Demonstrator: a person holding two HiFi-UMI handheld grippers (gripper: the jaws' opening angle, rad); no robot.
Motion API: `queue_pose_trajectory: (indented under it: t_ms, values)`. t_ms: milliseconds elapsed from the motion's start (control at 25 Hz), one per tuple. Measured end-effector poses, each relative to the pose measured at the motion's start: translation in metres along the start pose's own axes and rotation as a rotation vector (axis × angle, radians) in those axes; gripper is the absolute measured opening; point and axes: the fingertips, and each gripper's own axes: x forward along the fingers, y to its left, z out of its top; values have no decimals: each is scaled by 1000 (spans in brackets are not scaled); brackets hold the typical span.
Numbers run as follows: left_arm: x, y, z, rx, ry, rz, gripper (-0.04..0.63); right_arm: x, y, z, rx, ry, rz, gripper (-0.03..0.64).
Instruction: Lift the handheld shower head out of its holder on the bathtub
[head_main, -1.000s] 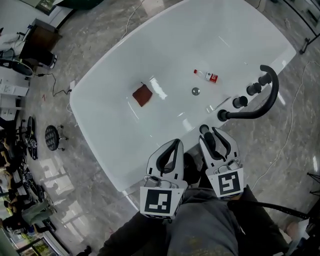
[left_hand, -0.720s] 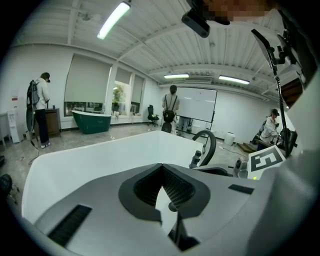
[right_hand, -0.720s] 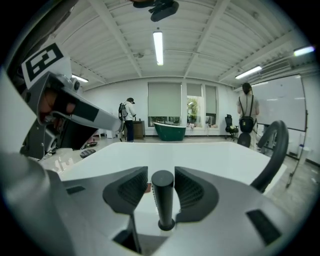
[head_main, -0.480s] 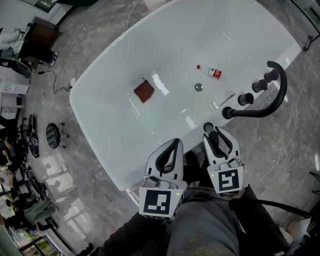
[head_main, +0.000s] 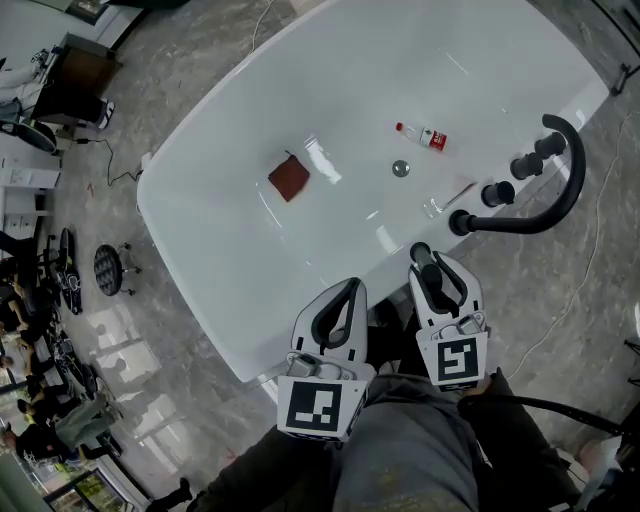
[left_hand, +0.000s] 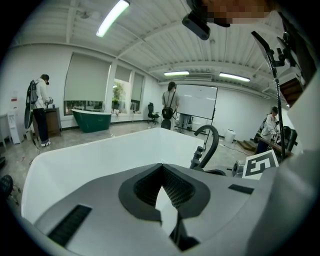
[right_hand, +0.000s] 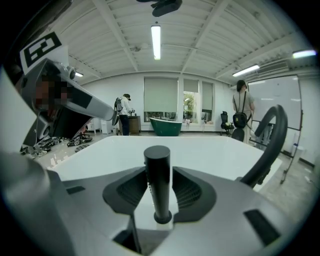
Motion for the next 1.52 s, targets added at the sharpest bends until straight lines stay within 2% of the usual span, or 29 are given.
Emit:
queue_pose_trajectory:
  t_ms: [760, 880, 1160, 1400, 1520]
  values:
    - [2, 0, 0, -3, 14, 2, 3, 3, -3, -3, 6, 21, 1, 140]
    - [2, 1, -1, -1, 12, 6, 3, 3, -6, -3, 27, -4, -7, 140]
    - [-1, 5, 9, -1, -15, 23, 3, -6, -9, 17, 50, -55, -2, 140]
    - [-11, -3, 29, 0, -54, 25, 3, -22, -15, 43, -1, -83, -2, 140]
    - [-24, -8, 45, 5, -78, 21, 3, -35, -13, 62, 27, -115, -6, 140]
